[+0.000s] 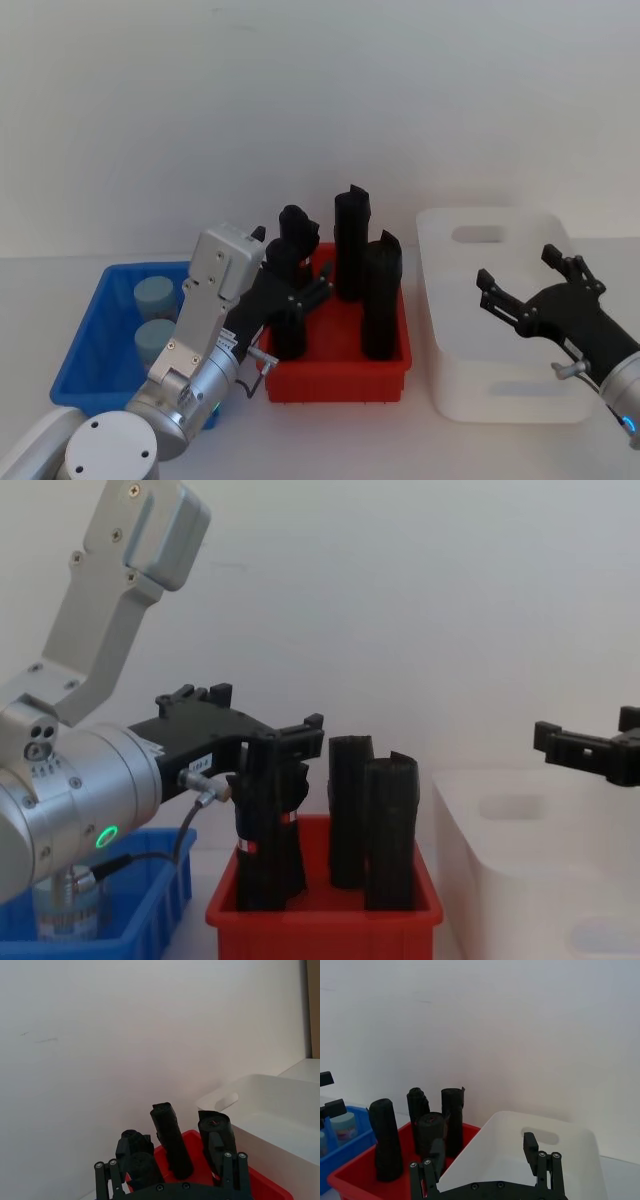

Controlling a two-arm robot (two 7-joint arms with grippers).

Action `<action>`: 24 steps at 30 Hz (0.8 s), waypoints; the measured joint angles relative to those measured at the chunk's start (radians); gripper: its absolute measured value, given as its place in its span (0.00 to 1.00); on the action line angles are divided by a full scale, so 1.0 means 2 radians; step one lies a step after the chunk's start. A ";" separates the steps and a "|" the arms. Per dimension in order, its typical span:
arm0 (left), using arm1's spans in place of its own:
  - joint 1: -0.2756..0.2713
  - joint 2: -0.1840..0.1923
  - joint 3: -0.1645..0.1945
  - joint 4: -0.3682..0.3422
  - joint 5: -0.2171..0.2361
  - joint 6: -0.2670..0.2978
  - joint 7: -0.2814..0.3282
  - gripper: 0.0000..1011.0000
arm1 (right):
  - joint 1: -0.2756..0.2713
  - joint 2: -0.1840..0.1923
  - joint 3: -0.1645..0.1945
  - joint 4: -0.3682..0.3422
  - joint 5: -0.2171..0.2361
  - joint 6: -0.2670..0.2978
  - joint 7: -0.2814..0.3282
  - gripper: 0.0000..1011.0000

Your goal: Pick the cotton swabs from the blue box and place them into the white box.

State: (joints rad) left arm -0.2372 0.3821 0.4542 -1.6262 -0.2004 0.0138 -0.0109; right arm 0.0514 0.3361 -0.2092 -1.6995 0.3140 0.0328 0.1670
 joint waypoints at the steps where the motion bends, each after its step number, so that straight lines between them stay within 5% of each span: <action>1: 0.000 0.000 0.000 0.000 0.000 0.000 0.000 0.99 | 0.003 0.000 0.001 0.004 0.001 0.000 0.005 0.99; 24: 0.000 0.000 0.000 0.000 0.000 0.000 0.000 0.99 | 0.152 -0.019 0.007 0.165 0.014 0.036 0.216 0.99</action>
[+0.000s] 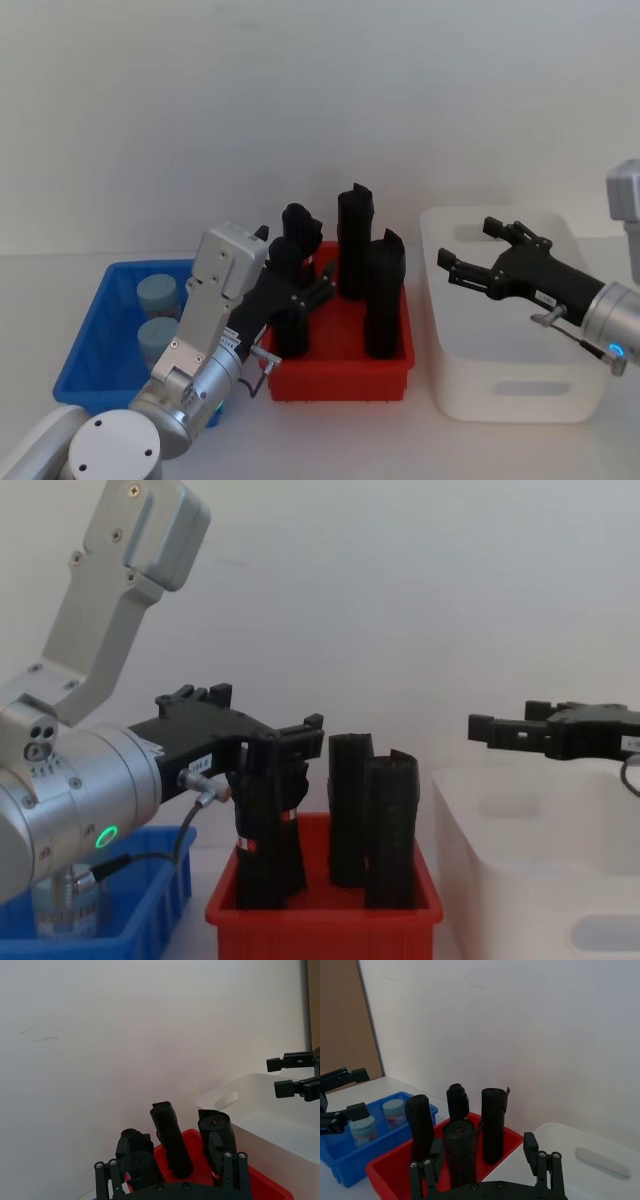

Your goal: Pick the cotton swabs from the blue box and place them into the white box.

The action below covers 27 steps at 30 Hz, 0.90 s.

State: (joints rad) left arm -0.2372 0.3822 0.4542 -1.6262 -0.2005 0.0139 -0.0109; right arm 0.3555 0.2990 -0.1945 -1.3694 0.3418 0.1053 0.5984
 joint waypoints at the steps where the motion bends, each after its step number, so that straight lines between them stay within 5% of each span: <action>1: 0.000 0.000 0.000 0.000 0.000 0.000 0.000 0.99 | 0.007 -0.001 0.000 0.007 -0.001 0.003 0.008 0.99; 9: 0.000 0.000 0.000 0.000 0.000 0.000 0.000 0.99 | 0.074 -0.011 -0.006 0.079 -0.024 0.030 0.088 0.99; 14: 0.000 0.000 0.000 0.000 0.000 0.000 0.000 0.99 | 0.140 -0.026 -0.016 0.155 -0.051 0.042 0.146 0.99; 27: 0.000 0.000 0.000 0.000 0.000 0.000 0.000 0.99 | 0.252 -0.061 -0.047 0.310 -0.102 0.034 0.215 0.99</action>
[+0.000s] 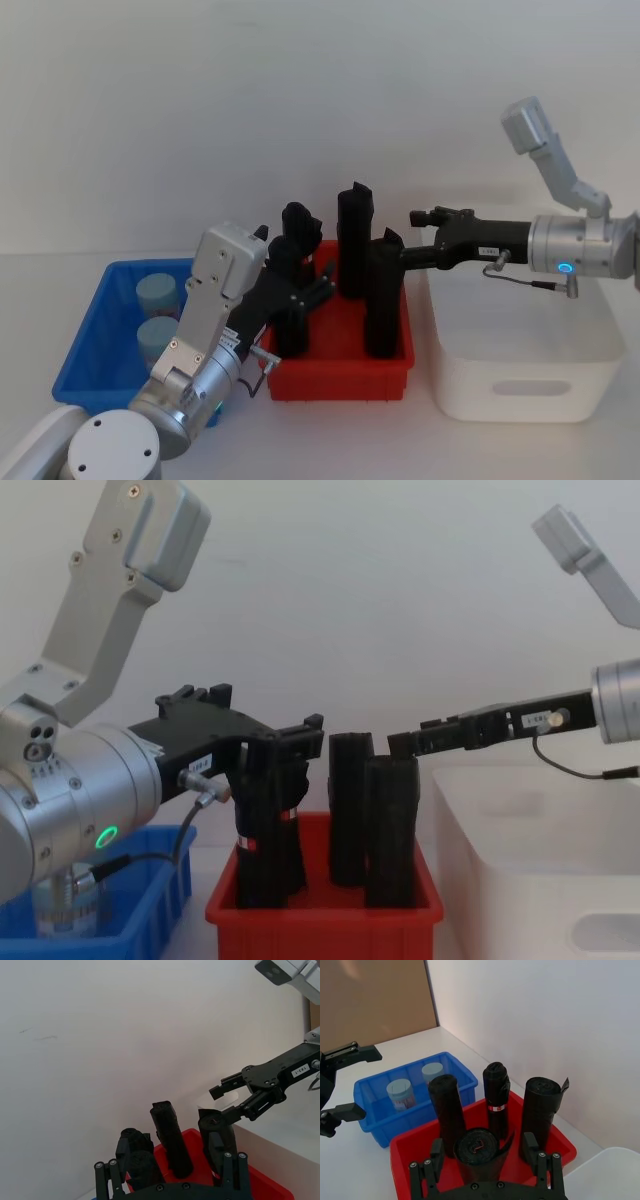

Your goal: Pick the cotton swabs from the blue box and place them into the white box.

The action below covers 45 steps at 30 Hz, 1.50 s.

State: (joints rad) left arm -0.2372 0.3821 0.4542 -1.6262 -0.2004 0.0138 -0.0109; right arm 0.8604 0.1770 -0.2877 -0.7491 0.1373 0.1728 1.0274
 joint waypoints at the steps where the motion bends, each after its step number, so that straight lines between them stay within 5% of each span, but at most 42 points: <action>1: 0.000 0.000 0.000 0.000 0.000 0.000 0.000 0.99 | 0.003 -0.001 -0.002 0.008 -0.003 -0.001 0.003 0.99; 15: 0.000 0.000 0.000 0.000 0.000 0.000 0.000 0.99 | 0.067 -0.026 -0.038 0.107 -0.039 -0.019 0.043 0.99; 31: 0.000 0.000 0.000 0.000 0.000 0.000 0.000 0.99 | 0.090 -0.044 -0.061 0.154 -0.037 -0.051 0.028 0.99; 45: 0.000 0.000 0.000 0.000 0.000 0.000 0.000 0.99 | 0.129 -0.077 -0.087 0.252 -0.033 -0.091 0.015 0.99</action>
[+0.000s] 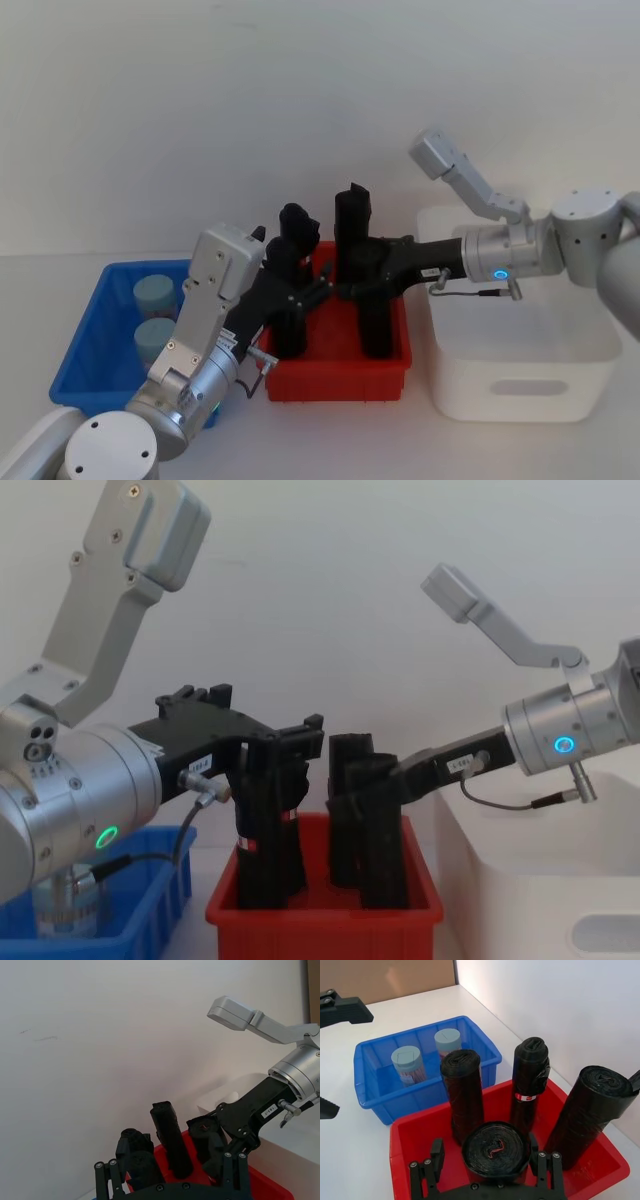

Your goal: Pick the cotton swabs from the blue box and place them into the white box.

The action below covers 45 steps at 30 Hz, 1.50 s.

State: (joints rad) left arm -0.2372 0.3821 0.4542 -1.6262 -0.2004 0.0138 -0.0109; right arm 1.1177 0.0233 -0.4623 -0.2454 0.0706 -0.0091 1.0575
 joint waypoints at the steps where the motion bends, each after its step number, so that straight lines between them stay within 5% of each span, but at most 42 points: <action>1: 0.000 0.000 0.000 0.000 0.000 0.000 0.000 0.99 | 0.002 -0.001 -0.001 0.004 0.000 -0.002 -0.001 0.99; 9: 0.000 0.000 0.000 0.000 0.000 0.000 0.000 0.99 | 0.016 -0.012 -0.007 0.041 -0.001 -0.019 -0.014 0.99; 26: 0.000 0.000 0.000 0.000 0.000 0.000 0.000 0.99 | 0.026 -0.021 -0.011 0.069 -0.002 -0.033 -0.024 0.52; 45: 0.000 0.000 0.000 0.000 0.000 0.000 0.000 0.99 | 0.029 -0.024 -0.013 0.077 -0.003 -0.036 -0.027 0.44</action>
State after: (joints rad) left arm -0.2372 0.3821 0.4542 -1.6262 -0.2004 0.0138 -0.0109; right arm 1.1763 -0.0237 -0.4873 -0.0914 0.0652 -0.0819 1.0043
